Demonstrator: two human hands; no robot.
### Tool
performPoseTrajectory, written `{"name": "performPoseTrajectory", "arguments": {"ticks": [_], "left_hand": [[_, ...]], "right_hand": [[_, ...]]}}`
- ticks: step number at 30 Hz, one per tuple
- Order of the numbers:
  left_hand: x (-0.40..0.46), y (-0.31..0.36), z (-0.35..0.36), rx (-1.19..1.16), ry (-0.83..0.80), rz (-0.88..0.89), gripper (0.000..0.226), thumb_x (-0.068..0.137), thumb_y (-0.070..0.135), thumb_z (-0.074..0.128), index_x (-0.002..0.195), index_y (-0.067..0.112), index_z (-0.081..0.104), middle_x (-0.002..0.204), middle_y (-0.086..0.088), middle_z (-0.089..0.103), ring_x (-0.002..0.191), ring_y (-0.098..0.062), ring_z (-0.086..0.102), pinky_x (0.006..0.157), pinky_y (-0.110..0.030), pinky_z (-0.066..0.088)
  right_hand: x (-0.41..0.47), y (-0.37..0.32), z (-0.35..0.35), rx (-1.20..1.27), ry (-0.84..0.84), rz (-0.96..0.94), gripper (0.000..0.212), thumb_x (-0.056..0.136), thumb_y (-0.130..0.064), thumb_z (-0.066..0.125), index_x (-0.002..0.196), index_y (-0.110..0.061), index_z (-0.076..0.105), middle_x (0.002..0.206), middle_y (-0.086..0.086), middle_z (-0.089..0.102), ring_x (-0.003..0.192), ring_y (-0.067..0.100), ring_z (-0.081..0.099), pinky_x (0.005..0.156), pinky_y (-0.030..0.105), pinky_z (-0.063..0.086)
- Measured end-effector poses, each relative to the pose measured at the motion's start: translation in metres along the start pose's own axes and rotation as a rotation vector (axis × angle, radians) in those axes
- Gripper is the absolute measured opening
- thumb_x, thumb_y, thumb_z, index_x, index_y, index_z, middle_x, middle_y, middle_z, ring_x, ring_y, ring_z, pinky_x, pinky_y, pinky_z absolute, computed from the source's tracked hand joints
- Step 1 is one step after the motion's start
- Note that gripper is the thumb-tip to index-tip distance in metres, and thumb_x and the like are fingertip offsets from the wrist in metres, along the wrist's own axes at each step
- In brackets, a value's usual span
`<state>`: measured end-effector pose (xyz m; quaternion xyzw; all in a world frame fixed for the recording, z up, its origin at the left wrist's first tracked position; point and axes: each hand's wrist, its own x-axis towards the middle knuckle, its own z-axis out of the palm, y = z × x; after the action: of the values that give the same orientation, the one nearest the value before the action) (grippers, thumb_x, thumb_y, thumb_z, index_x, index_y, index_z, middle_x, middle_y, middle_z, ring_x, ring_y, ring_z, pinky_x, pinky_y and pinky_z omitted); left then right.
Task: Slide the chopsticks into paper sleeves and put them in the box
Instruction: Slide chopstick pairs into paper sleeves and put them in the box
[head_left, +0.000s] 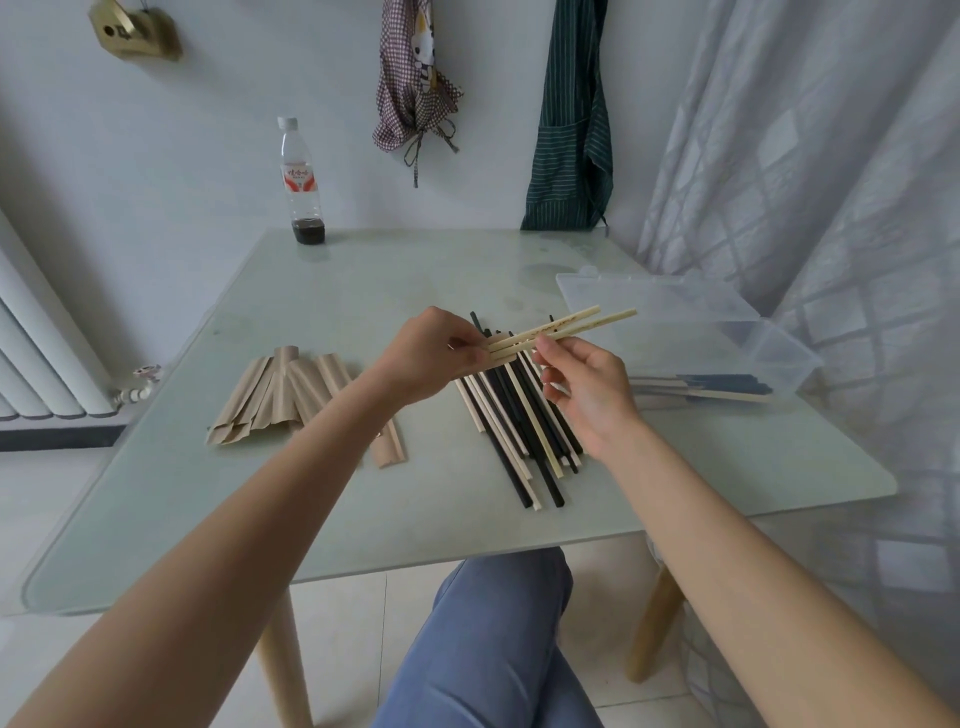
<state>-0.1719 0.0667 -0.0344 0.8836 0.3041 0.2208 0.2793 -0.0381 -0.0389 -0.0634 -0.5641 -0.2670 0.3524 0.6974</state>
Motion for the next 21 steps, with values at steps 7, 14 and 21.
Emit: {"name": "performPoseTrajectory", "arguments": {"ticks": [7,14,21], "left_hand": [[0.004,0.009,0.004,0.021,0.018,0.004,0.017,0.088,0.014,0.061,0.099,0.006,0.072,0.087,-0.002,0.066,0.079,-0.013,0.054,0.068,-0.019,0.038],[0.02,0.029,0.015,0.045,-0.005,0.022,0.018,0.089,0.014,0.059,0.101,0.007,0.071,0.079,0.0,0.061,0.074,-0.014,0.05,0.06,-0.018,0.035],[0.036,0.05,0.033,0.034,-0.027,0.04,0.017,0.089,0.014,0.059,0.099,0.008,0.071,0.079,-0.001,0.062,0.064,-0.006,0.045,0.058,-0.012,0.033]], "right_hand": [[0.003,-0.014,-0.016,0.127,0.093,-0.013,0.007,0.086,-0.017,0.064,0.081,-0.012,0.065,0.069,-0.002,0.06,0.061,0.007,0.049,0.06,0.019,0.04],[0.007,-0.024,-0.031,0.131,0.063,0.041,0.006,0.087,-0.014,0.063,0.084,-0.009,0.065,0.071,0.0,0.061,0.062,0.007,0.052,0.059,0.017,0.045],[0.016,-0.032,-0.056,0.164,0.168,0.017,0.008,0.086,-0.011,0.064,0.079,-0.009,0.066,0.067,0.001,0.061,0.058,0.006,0.051,0.052,0.013,0.044]]}}
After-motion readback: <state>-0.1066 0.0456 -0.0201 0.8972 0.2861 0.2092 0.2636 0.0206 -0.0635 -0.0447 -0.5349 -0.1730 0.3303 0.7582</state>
